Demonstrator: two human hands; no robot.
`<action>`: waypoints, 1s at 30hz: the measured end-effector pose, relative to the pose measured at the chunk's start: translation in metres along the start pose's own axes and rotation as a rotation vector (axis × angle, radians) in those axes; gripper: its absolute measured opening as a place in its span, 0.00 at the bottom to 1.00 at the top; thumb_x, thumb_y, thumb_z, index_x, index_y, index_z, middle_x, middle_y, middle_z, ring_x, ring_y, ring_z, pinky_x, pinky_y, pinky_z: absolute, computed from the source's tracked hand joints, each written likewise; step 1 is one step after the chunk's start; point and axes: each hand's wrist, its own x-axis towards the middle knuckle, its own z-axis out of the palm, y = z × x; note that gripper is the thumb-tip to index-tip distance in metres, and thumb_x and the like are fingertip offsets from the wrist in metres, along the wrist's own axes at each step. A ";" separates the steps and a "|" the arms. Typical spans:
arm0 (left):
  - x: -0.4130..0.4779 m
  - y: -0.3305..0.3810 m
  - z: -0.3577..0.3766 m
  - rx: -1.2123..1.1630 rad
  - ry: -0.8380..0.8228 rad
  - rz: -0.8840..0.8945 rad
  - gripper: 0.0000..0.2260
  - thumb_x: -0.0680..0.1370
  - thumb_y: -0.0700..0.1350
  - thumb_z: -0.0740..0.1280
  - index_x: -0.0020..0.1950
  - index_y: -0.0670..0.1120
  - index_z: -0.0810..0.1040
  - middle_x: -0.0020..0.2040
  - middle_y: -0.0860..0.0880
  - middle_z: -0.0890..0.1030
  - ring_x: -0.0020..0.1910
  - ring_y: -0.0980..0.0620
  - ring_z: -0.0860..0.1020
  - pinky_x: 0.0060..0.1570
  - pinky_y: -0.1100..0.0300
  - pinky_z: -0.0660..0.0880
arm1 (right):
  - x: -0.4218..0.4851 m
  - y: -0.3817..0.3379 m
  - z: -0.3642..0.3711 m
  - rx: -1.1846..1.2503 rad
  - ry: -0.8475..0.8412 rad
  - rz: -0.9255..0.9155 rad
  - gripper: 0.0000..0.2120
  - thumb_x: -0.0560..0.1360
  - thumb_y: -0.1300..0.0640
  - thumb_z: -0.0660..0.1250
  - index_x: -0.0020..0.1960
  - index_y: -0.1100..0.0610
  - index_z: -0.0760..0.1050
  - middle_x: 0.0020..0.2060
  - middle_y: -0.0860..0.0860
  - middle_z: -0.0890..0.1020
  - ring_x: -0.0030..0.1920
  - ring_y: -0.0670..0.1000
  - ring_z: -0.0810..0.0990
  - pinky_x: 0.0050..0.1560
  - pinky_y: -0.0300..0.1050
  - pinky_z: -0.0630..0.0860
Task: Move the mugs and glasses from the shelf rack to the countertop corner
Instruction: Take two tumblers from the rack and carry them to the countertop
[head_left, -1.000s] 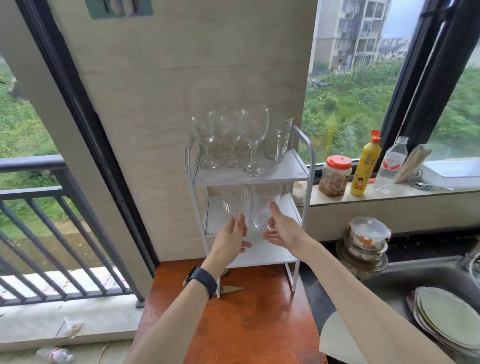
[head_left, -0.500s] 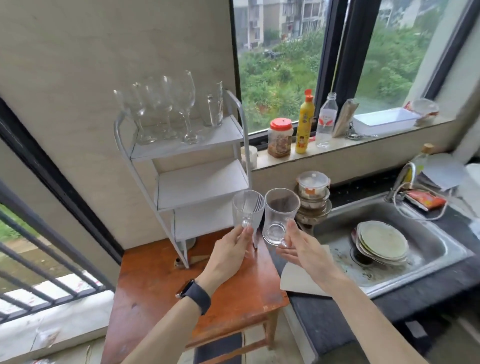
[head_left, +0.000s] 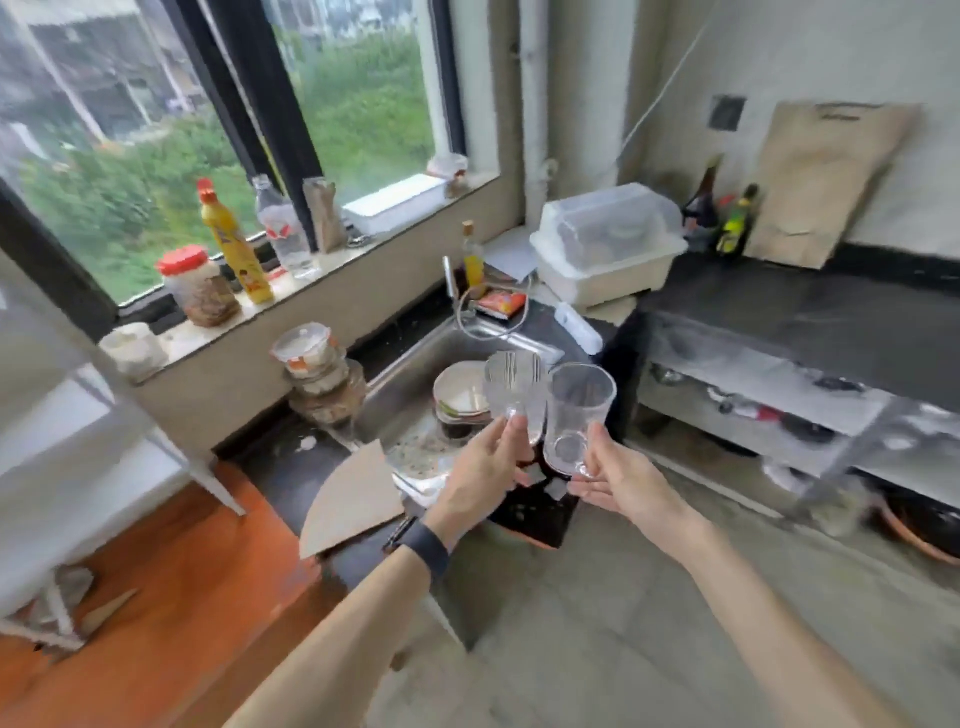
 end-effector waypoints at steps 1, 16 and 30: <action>0.007 0.011 0.029 0.013 -0.052 0.017 0.17 0.80 0.67 0.56 0.48 0.57 0.77 0.46 0.53 0.84 0.33 0.56 0.82 0.40 0.55 0.80 | -0.009 0.001 -0.031 -0.002 0.048 -0.003 0.32 0.66 0.24 0.58 0.38 0.55 0.70 0.49 0.58 0.83 0.49 0.50 0.87 0.48 0.39 0.82; 0.120 0.183 0.383 0.047 -0.666 0.297 0.20 0.82 0.63 0.55 0.48 0.49 0.76 0.49 0.47 0.83 0.36 0.53 0.83 0.39 0.63 0.78 | -0.090 0.003 -0.380 0.082 0.683 -0.041 0.28 0.78 0.32 0.54 0.39 0.57 0.69 0.43 0.55 0.79 0.53 0.53 0.86 0.45 0.34 0.80; 0.256 0.271 0.667 0.057 -0.885 0.337 0.21 0.79 0.67 0.54 0.43 0.54 0.75 0.45 0.51 0.82 0.35 0.53 0.85 0.39 0.57 0.77 | -0.053 0.003 -0.648 0.148 0.882 0.049 0.30 0.72 0.27 0.55 0.41 0.57 0.66 0.58 0.73 0.75 0.58 0.61 0.82 0.50 0.39 0.82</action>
